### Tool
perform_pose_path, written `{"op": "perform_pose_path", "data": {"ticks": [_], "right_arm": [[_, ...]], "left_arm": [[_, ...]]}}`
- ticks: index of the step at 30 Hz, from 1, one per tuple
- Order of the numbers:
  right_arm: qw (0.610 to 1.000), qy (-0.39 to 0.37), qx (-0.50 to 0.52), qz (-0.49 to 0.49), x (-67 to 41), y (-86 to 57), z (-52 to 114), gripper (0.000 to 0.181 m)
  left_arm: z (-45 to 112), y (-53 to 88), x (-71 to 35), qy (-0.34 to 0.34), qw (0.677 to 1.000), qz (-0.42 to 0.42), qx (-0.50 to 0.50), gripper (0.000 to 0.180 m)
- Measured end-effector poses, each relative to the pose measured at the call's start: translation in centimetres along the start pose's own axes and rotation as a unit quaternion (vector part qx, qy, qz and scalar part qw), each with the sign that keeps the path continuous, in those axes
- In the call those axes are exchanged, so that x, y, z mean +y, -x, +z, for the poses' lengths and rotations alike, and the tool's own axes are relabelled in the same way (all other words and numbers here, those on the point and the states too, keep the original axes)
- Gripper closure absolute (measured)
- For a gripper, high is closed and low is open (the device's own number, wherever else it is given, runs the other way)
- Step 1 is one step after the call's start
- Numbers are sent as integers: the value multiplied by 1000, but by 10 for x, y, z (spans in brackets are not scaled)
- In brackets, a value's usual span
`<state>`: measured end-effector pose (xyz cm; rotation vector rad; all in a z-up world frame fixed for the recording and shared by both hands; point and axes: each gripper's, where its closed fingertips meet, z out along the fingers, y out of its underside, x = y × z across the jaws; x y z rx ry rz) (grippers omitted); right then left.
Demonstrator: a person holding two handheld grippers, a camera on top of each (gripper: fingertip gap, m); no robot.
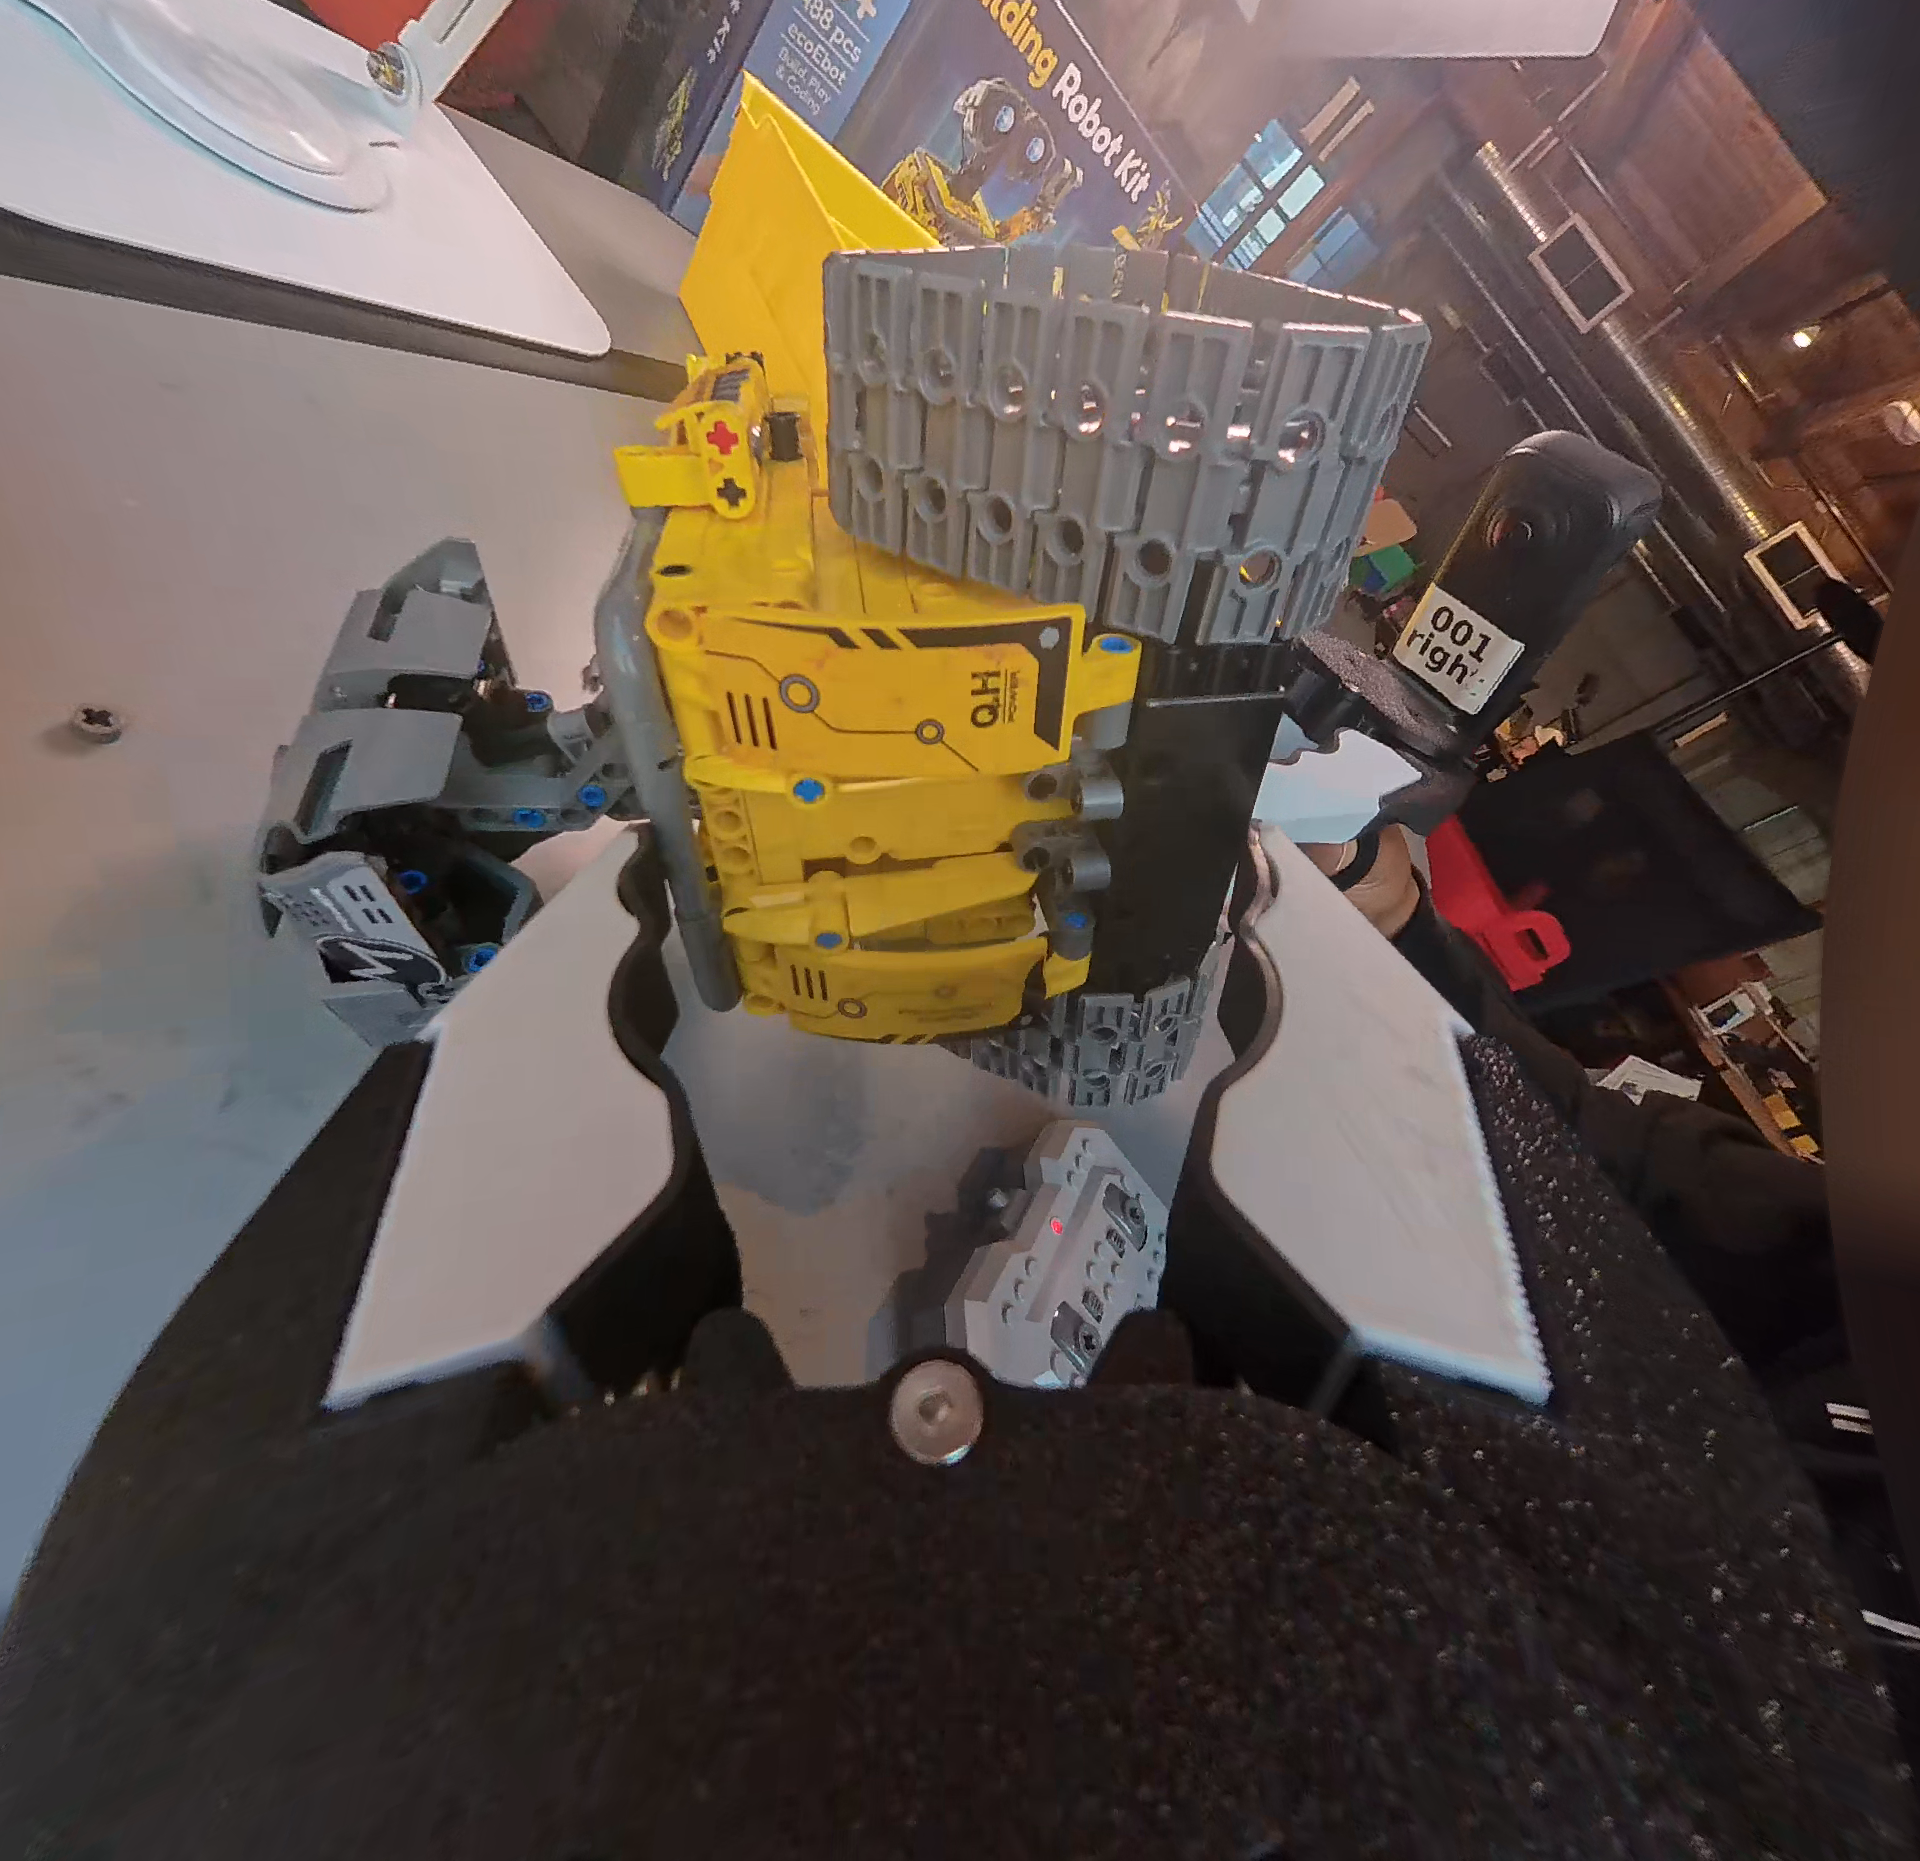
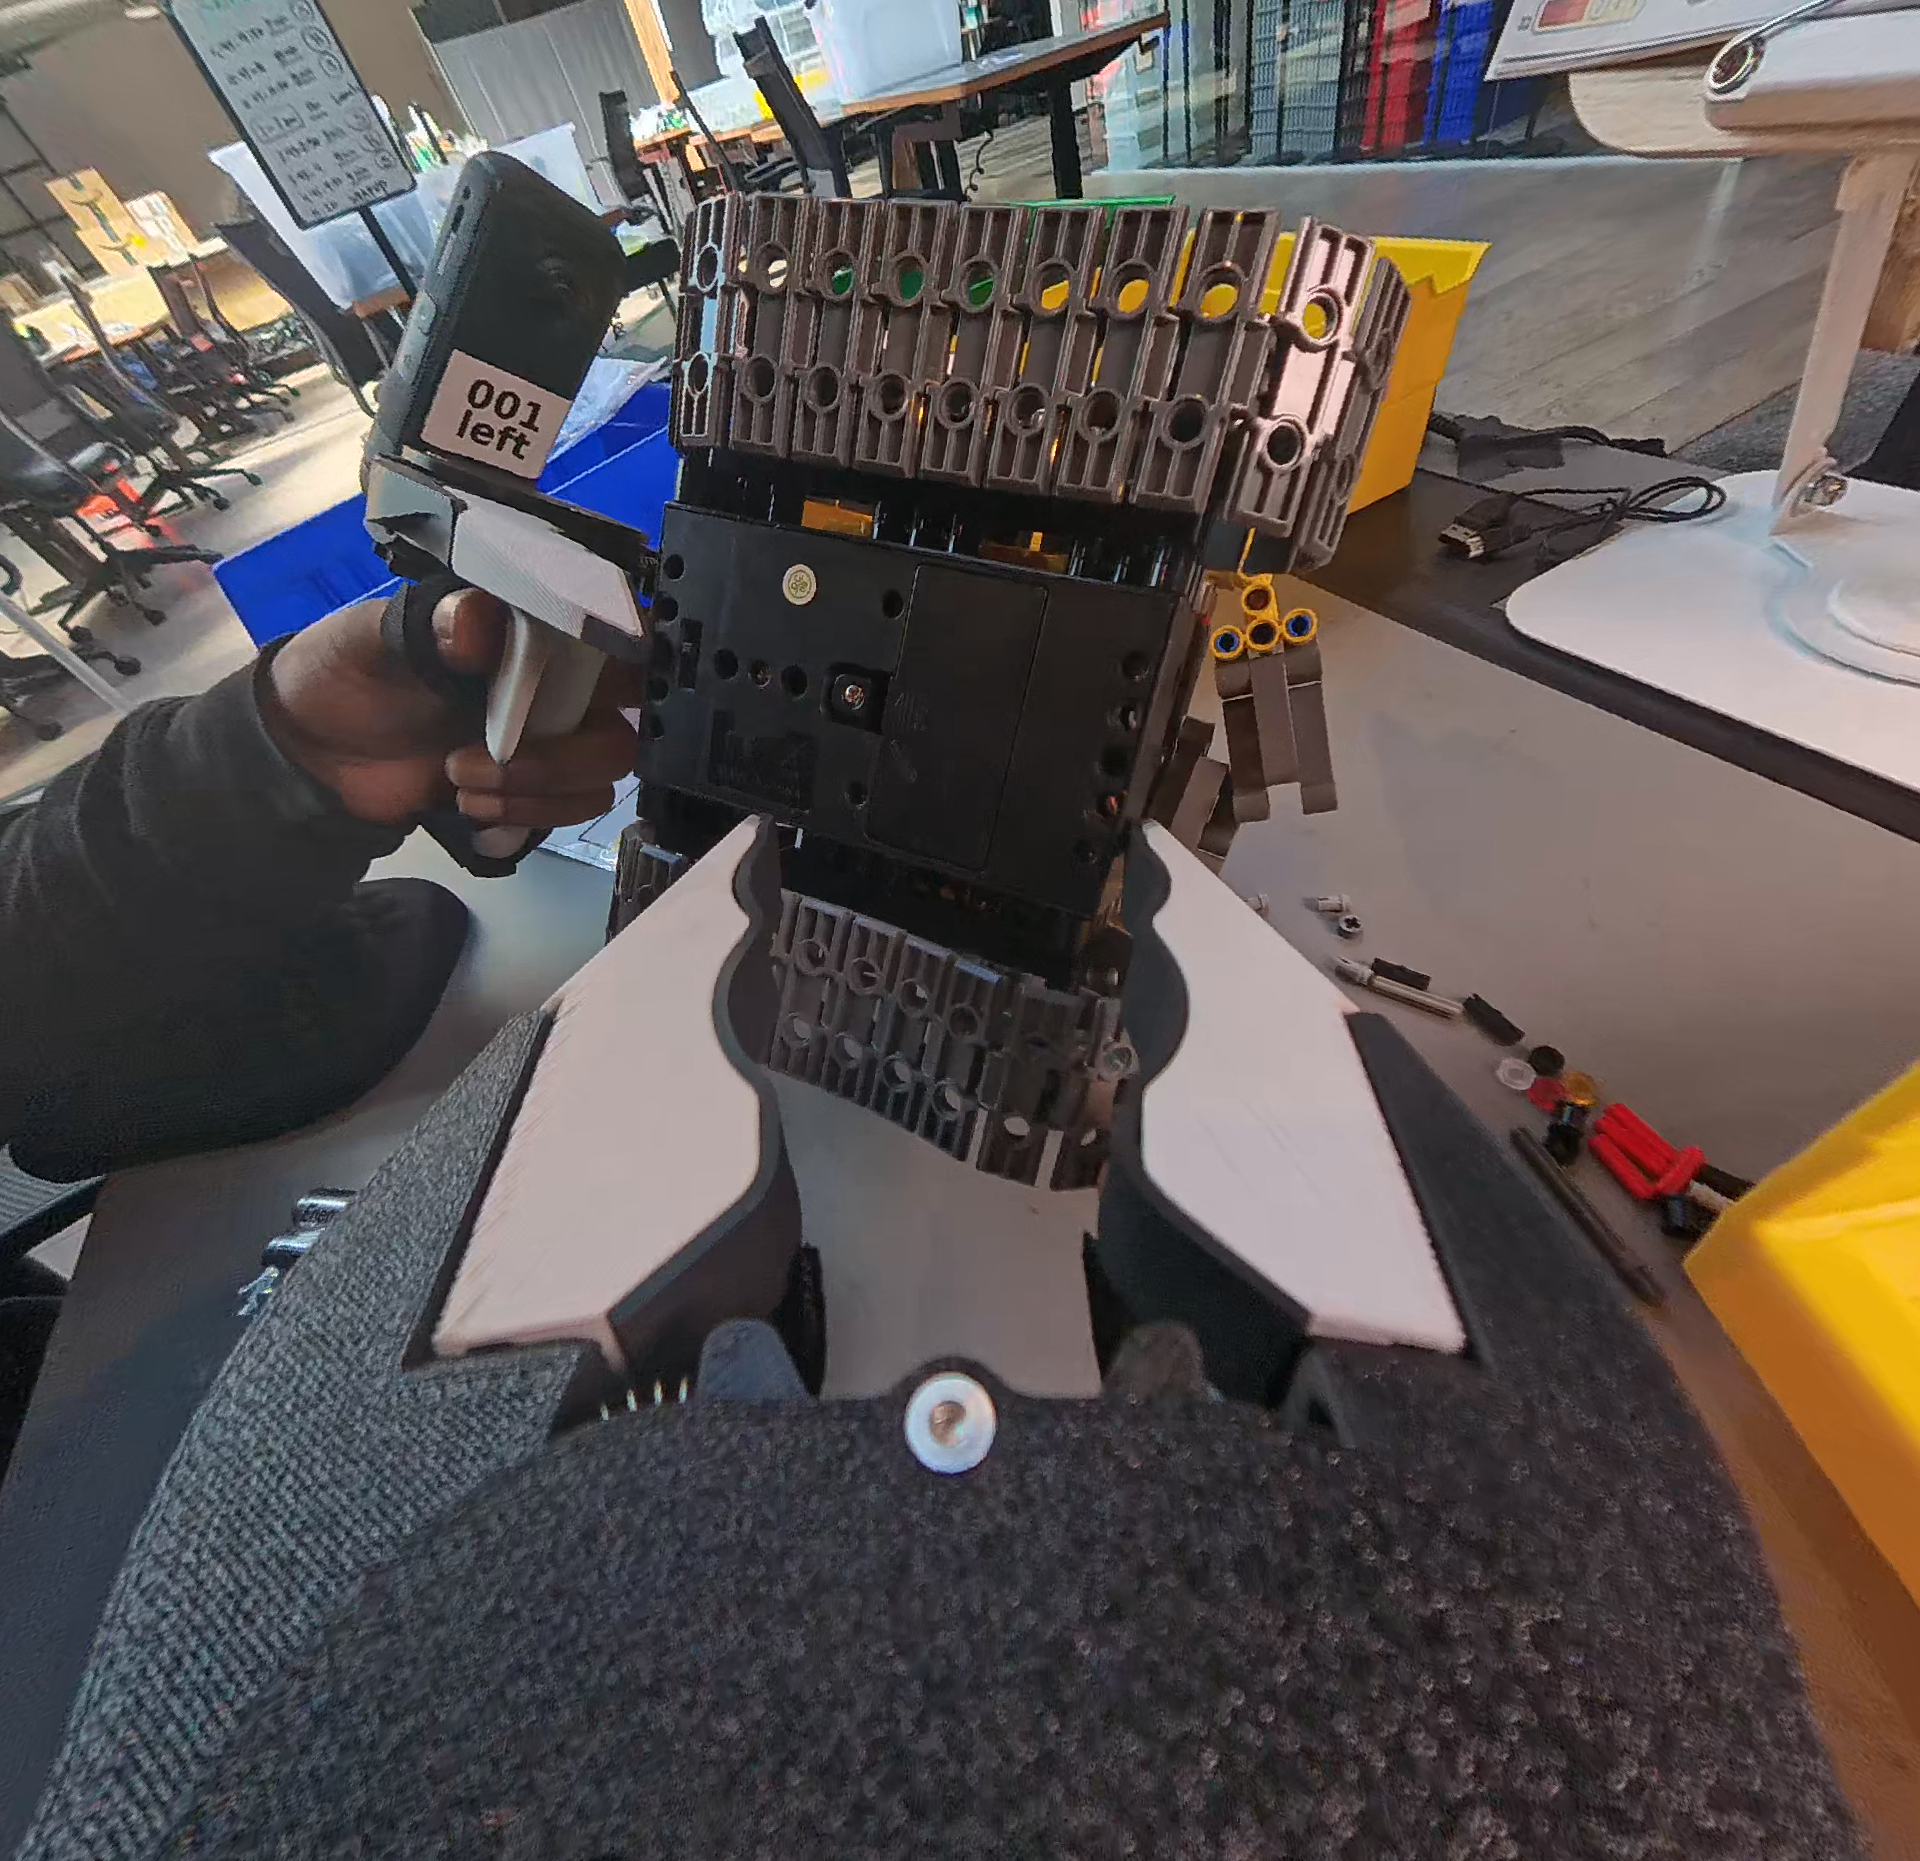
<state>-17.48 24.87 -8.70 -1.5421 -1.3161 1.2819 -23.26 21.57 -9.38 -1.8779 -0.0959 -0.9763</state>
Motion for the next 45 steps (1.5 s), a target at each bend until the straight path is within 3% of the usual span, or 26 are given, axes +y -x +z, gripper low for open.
{"op": "perform_pose_path", "data": {"ticks": [15,24,27,30,32,36,45], "right_arm": [[1000,-3,4,-25,6,1,2,112],[990,91,21,-104,58,-6,12,109],[965,127,56,-222,60,-10,-4,121],[909,76,32,-408,42,28,-15,136],[877,59,4,-476,46,54,-10,140],[845,62,20,-530,49,63,15,137],[840,73,31,-536,49,61,24,138]], "left_arm": [[0,3,1,4,1000,18,-5,73],[4,20,28,63,980,170,-78,73],[8,21,33,70,978,181,-80,73],[7,22,33,69,978,183,-74,73],[8,22,33,68,978,183,-73,73],[9,22,34,71,977,188,-75,73],[10,21,35,73,976,189,-76,73]]}}
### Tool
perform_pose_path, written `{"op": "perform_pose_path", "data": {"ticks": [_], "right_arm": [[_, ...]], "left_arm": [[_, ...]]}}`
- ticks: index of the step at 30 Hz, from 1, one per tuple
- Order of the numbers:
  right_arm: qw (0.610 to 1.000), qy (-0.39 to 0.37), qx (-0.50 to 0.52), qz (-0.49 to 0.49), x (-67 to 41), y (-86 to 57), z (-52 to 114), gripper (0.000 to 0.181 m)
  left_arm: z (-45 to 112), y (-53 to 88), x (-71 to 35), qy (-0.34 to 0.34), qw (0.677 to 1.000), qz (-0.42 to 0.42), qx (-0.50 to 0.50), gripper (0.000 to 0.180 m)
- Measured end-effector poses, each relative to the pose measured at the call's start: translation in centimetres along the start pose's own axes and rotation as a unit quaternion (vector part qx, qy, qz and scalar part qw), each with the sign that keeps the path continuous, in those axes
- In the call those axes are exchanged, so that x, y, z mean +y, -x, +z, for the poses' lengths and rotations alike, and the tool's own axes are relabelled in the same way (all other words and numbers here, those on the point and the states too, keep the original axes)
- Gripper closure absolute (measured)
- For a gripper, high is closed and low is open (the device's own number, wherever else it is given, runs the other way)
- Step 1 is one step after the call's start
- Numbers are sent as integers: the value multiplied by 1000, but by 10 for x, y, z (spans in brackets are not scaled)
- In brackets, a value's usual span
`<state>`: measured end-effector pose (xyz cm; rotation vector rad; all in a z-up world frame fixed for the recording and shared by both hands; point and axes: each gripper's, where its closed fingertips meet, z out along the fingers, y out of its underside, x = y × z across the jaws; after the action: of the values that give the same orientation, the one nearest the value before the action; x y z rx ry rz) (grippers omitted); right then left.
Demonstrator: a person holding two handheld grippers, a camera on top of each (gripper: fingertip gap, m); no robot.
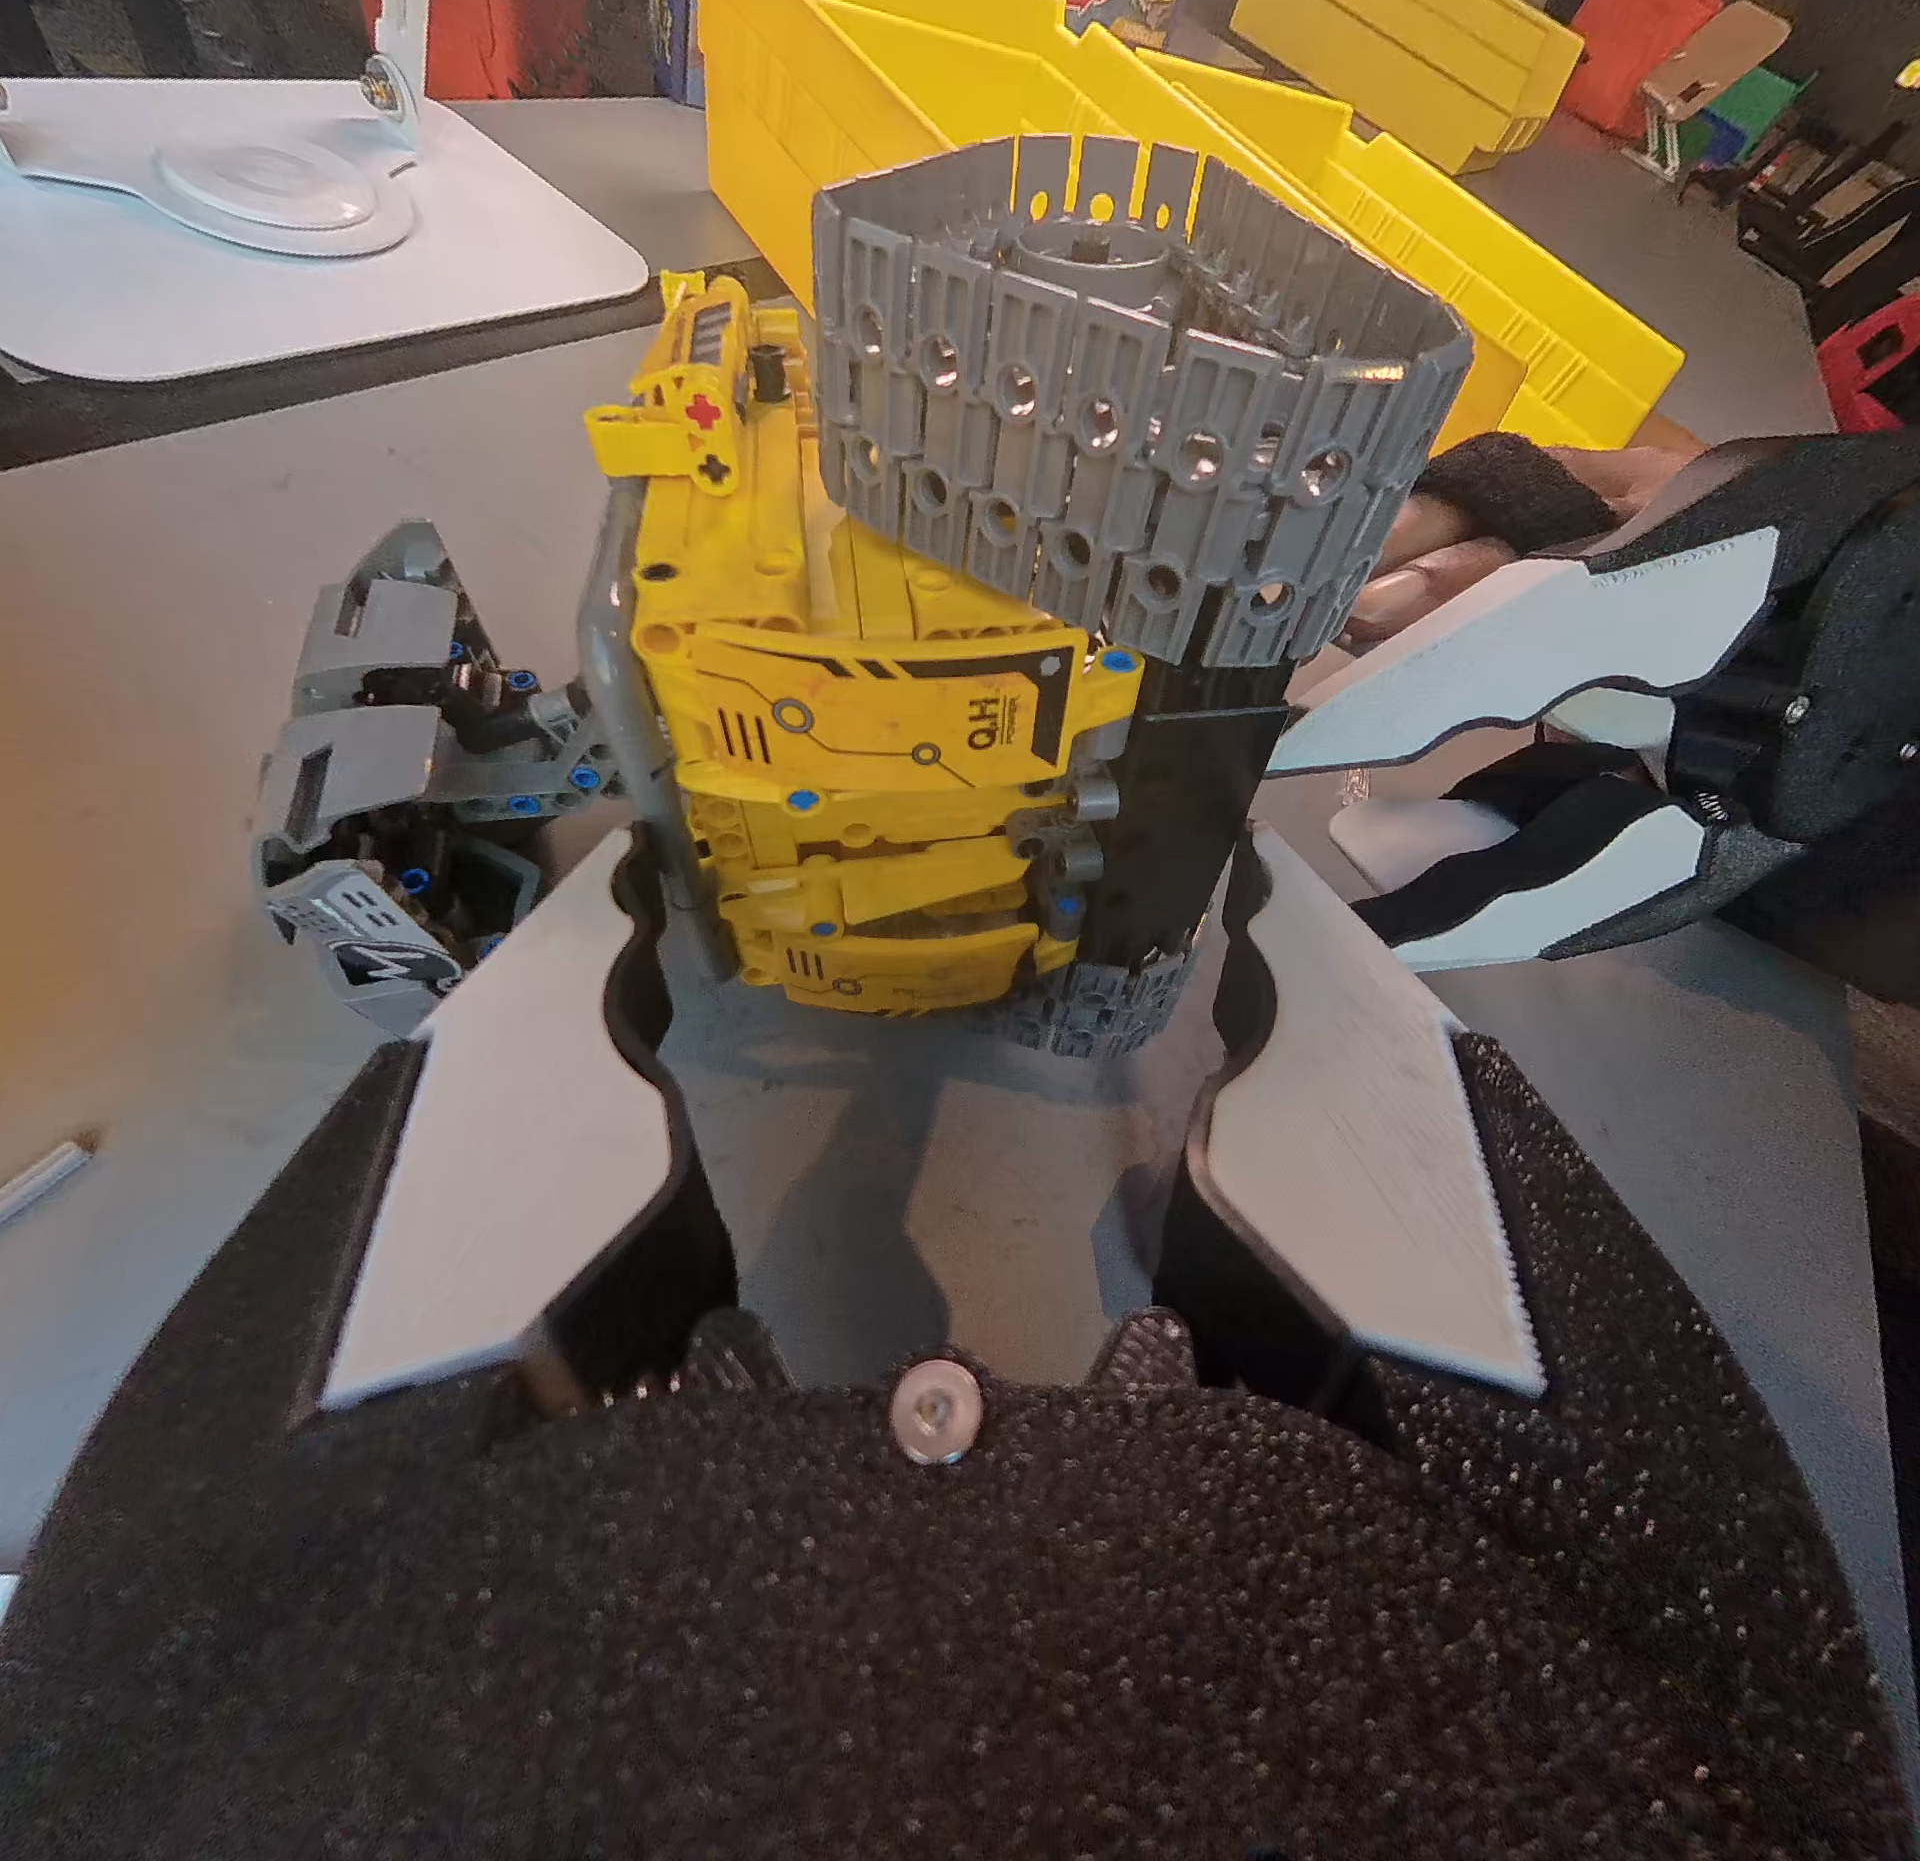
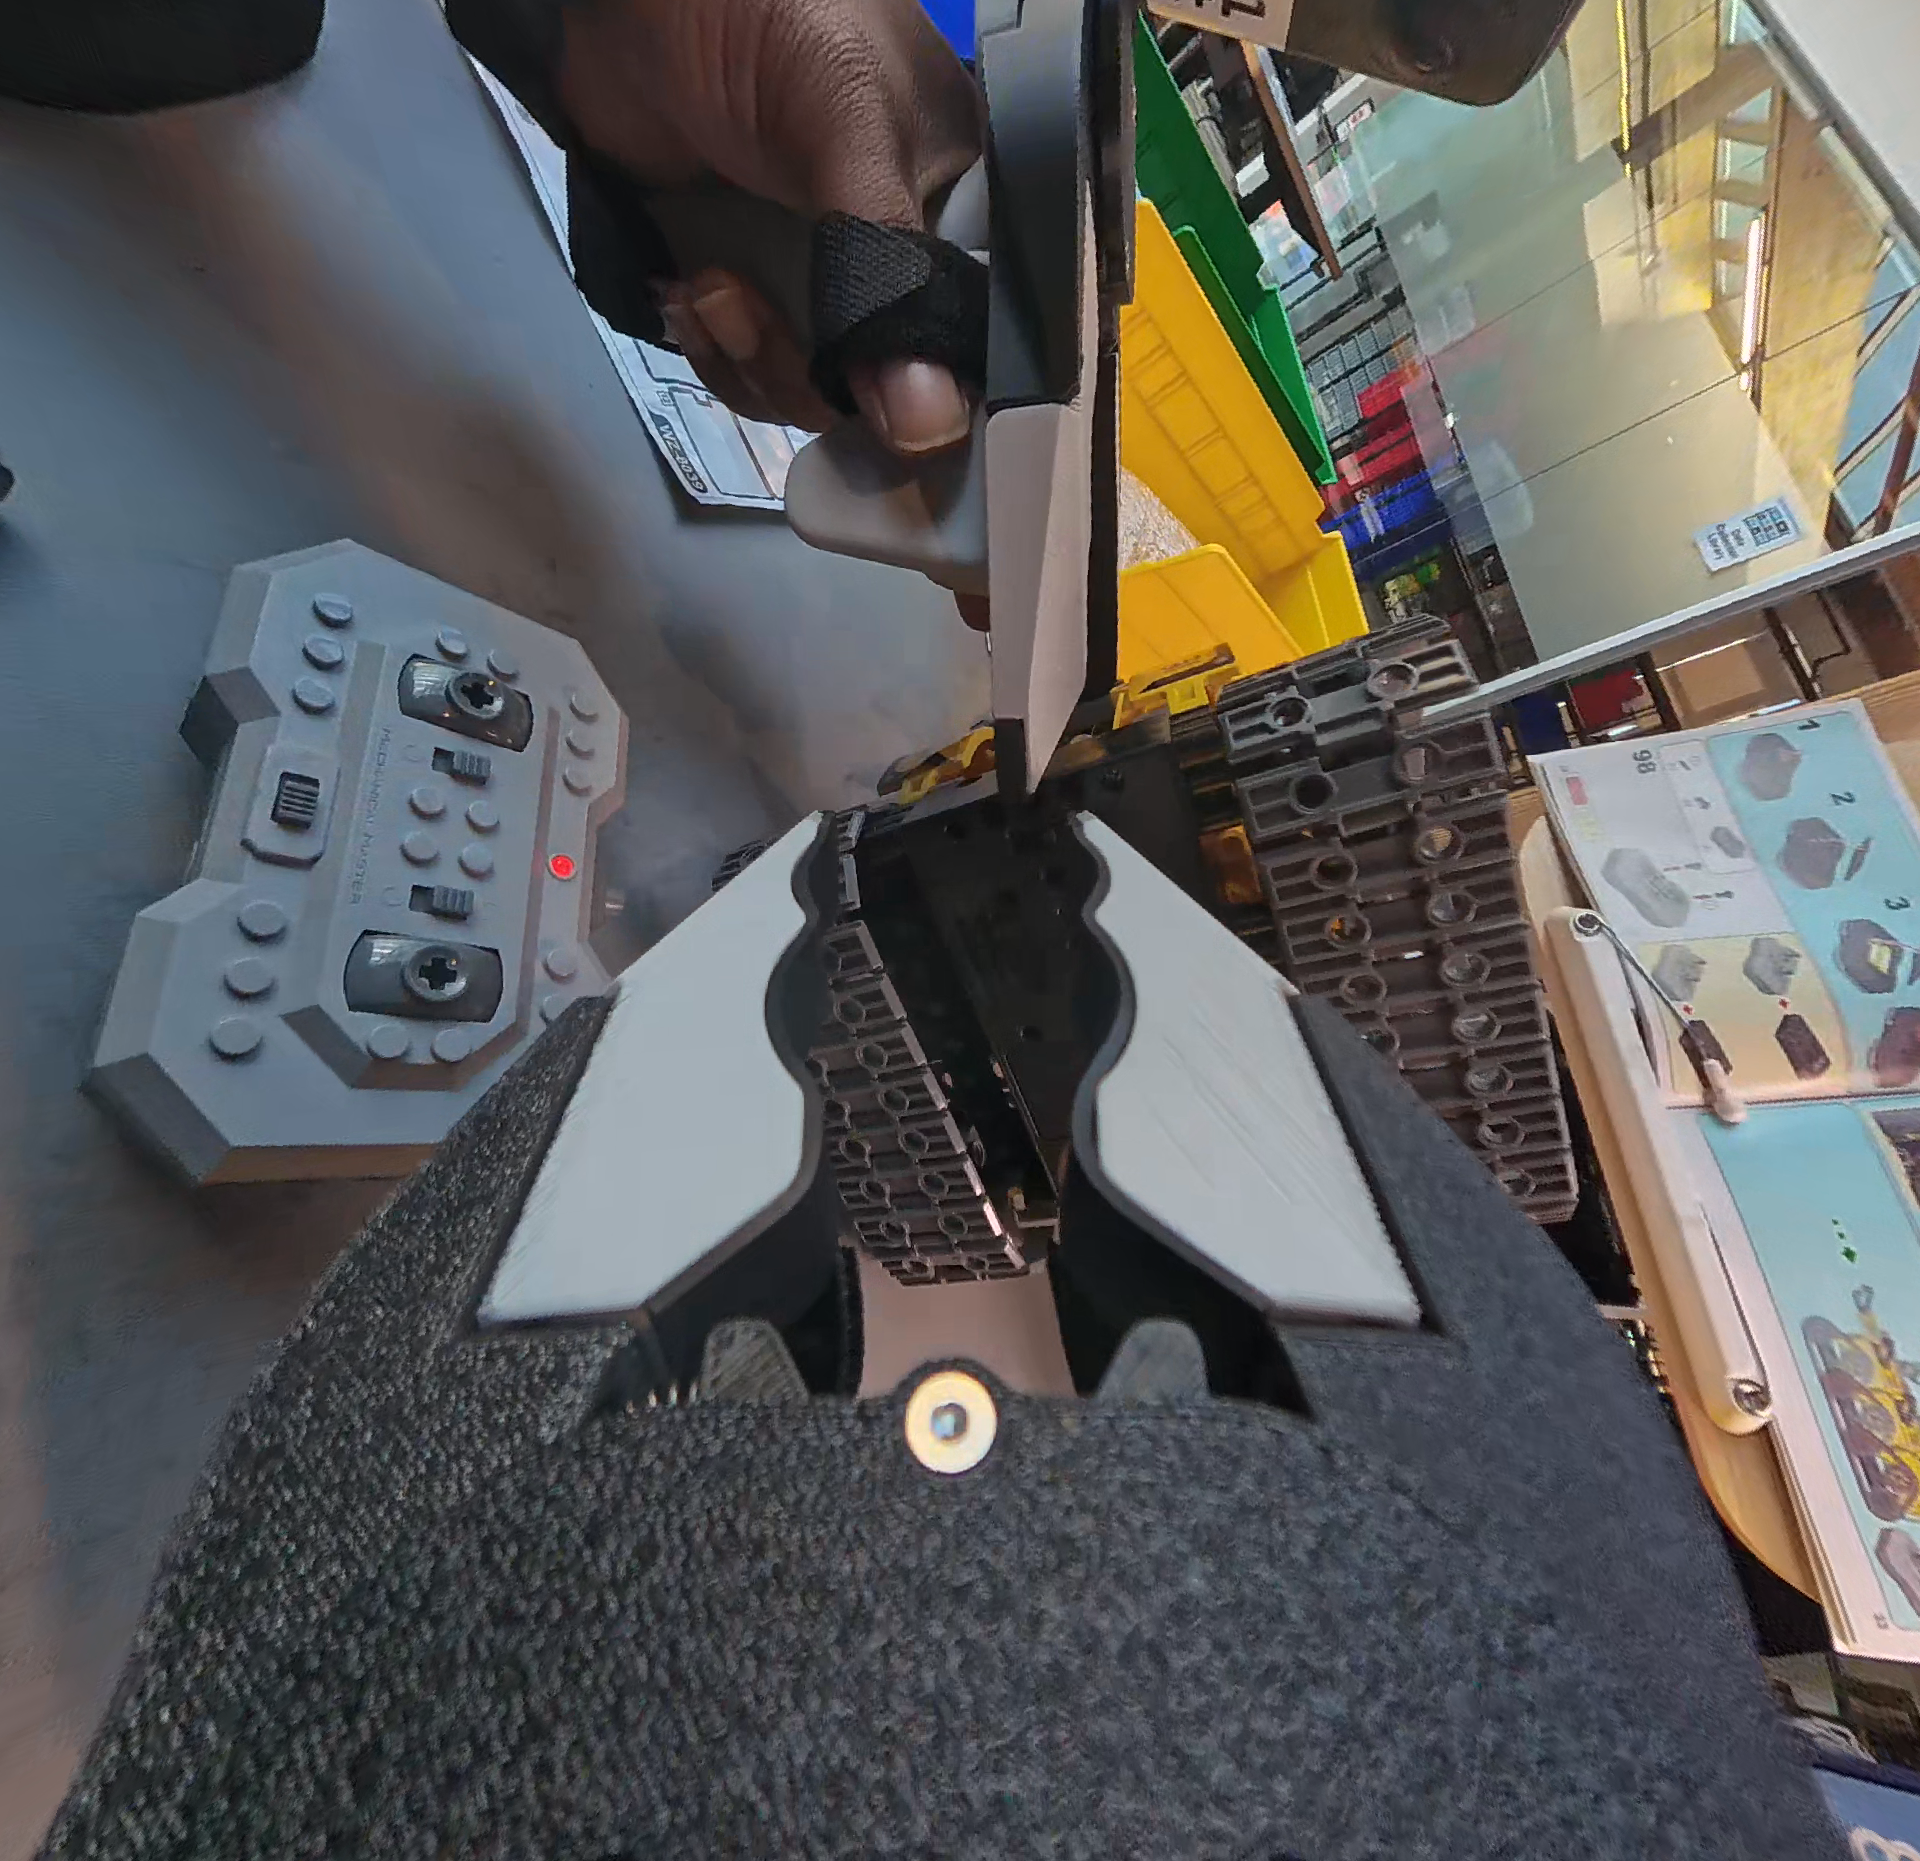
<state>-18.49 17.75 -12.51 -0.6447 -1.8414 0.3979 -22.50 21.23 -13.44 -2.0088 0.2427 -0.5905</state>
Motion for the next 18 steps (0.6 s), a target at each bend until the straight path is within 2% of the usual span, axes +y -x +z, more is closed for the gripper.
{"op": "perform_pose_path", "data": {"ticks": [12,18], "right_arm": [[999,25,-13,-23,10,12,6,146],[999,35,-25,-17,17,17,10,147]], "left_arm": [[2,3,5,17,1000,20,-18,73],[-1,4,-2,4,1000,18,-17,71]]}}
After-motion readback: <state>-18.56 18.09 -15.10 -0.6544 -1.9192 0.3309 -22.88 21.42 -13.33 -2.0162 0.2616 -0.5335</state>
